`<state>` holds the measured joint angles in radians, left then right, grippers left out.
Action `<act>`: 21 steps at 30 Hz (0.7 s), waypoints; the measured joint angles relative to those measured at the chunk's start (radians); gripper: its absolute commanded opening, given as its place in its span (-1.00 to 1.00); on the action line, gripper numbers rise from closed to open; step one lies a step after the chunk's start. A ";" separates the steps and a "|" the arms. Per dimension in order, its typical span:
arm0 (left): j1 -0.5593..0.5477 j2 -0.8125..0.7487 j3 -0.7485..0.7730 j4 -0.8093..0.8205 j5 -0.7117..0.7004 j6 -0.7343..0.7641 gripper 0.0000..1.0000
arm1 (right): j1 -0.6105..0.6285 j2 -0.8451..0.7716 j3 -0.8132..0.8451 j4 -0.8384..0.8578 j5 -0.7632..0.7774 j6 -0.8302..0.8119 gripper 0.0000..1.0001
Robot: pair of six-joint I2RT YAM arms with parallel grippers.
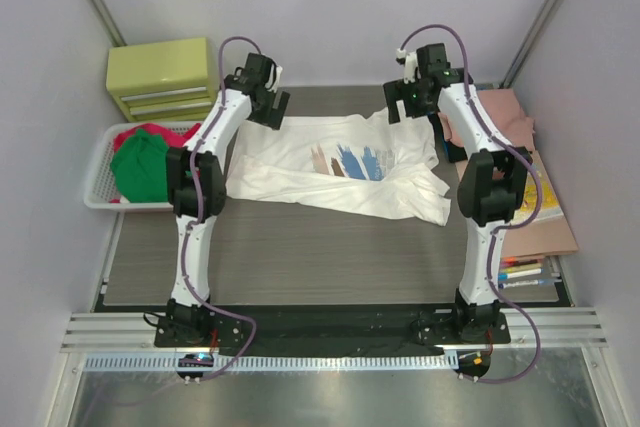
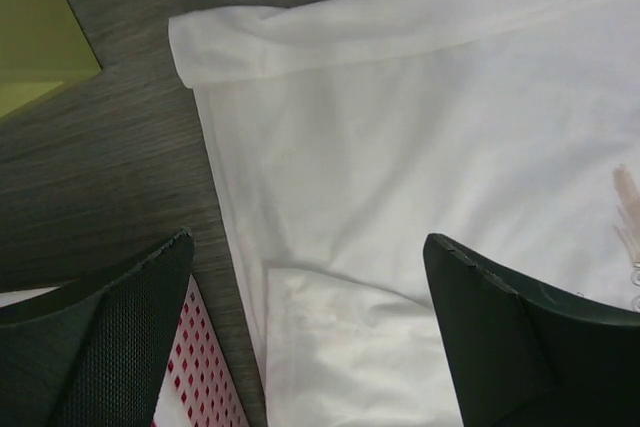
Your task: Fold and stack the t-shirts
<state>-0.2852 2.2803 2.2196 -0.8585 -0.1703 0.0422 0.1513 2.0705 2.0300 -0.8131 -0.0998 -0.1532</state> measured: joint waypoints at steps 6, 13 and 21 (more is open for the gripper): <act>0.048 0.119 0.000 -0.034 -0.002 -0.007 0.95 | -0.003 0.195 0.045 -0.021 0.007 0.026 0.96; 0.084 0.179 0.103 -0.045 0.018 -0.008 0.97 | -0.030 0.309 0.225 -0.023 0.017 0.036 0.96; 0.110 0.166 0.149 0.053 -0.014 0.021 0.98 | -0.058 0.315 0.300 0.067 0.092 0.040 0.96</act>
<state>-0.1753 2.4458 2.3688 -0.8051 -0.1844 0.0628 0.0937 2.3852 2.3302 -0.7464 -0.0078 -0.1127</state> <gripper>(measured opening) 0.987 0.978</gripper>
